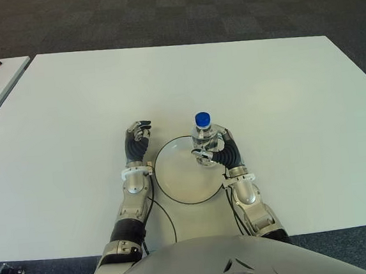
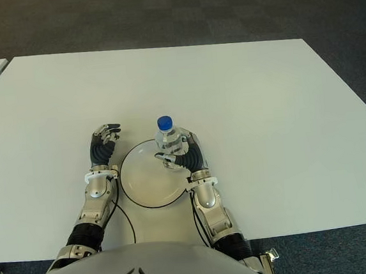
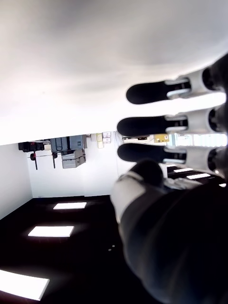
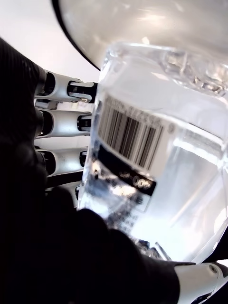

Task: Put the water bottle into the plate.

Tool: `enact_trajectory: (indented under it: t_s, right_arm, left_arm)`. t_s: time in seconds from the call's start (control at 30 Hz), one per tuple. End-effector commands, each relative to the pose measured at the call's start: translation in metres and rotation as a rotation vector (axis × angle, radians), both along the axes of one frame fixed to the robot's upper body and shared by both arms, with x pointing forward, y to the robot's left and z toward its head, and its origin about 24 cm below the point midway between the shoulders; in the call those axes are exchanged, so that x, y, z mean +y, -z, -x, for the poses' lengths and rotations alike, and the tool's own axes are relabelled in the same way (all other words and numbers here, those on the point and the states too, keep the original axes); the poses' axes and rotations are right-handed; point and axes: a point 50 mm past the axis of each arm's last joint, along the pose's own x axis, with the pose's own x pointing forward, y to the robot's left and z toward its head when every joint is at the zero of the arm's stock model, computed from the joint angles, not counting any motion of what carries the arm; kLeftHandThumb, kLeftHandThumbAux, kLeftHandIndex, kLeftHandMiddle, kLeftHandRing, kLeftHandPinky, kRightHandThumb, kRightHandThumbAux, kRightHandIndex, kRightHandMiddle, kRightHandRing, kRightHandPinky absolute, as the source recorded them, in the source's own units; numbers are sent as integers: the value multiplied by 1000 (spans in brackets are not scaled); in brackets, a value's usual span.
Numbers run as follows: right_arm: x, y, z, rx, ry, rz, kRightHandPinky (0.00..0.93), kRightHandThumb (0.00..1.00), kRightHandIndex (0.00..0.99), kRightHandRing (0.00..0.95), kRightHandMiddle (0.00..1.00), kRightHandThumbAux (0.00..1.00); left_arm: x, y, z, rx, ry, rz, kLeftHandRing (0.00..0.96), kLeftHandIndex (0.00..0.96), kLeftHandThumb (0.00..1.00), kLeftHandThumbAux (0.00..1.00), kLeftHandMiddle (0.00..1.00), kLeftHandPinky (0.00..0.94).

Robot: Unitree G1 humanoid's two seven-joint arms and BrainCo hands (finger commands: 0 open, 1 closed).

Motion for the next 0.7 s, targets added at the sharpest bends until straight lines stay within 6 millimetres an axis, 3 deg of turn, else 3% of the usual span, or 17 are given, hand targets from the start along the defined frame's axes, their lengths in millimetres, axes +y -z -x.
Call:
enact_trajectory:
  t_s: [0.03, 0.7]
  right_arm:
    - [2, 2, -2, 13, 1, 11, 571, 842, 410, 567, 491, 679]
    - [4, 3, -3, 14, -13, 10, 576, 842, 409, 572, 491, 679]
  left_arm:
    - [-1, 2, 1, 18, -1, 4, 346, 410, 717, 711, 341, 361]
    - [-1, 2, 2, 18, 1, 5, 355, 410, 717, 711, 353, 360]
